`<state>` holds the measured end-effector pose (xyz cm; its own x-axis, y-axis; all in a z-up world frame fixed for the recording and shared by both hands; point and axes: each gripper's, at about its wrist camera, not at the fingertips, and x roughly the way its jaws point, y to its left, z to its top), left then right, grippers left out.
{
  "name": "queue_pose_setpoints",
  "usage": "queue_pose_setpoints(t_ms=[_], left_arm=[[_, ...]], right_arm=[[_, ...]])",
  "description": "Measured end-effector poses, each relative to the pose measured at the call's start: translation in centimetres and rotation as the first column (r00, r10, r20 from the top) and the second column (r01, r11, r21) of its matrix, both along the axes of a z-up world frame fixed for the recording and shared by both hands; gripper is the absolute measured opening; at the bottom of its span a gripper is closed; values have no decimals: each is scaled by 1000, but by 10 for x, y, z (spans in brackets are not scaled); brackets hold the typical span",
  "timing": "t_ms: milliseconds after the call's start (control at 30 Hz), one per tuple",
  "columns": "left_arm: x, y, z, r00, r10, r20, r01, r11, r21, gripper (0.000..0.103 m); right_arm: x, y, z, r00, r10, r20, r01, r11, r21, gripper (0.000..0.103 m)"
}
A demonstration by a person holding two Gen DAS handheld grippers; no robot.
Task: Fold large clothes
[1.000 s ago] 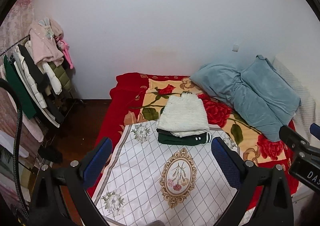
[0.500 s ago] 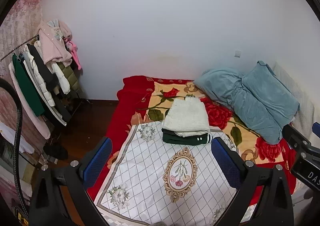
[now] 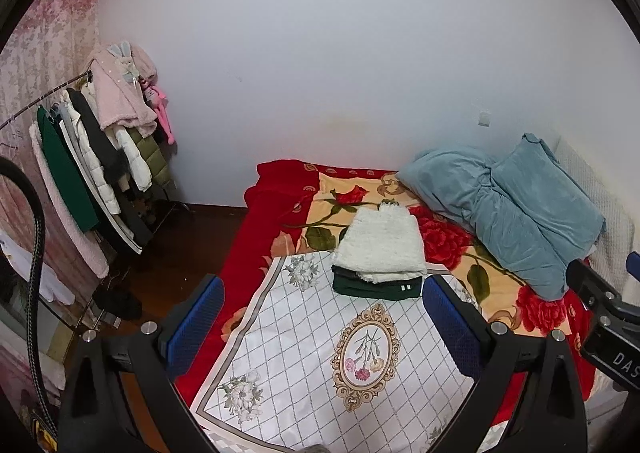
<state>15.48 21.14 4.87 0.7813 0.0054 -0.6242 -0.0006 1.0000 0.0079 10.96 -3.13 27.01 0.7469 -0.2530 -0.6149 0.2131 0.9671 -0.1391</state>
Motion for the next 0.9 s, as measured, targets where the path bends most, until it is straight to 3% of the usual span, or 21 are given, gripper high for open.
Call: queue_pose_setpoints(t_ms=[900], left_arm=[[-3,-12,9,1000,-30,-3,30,1000,1,101]], right_arm=[[5,-15,-3,1000,0,-14,0,1000,0,103]])
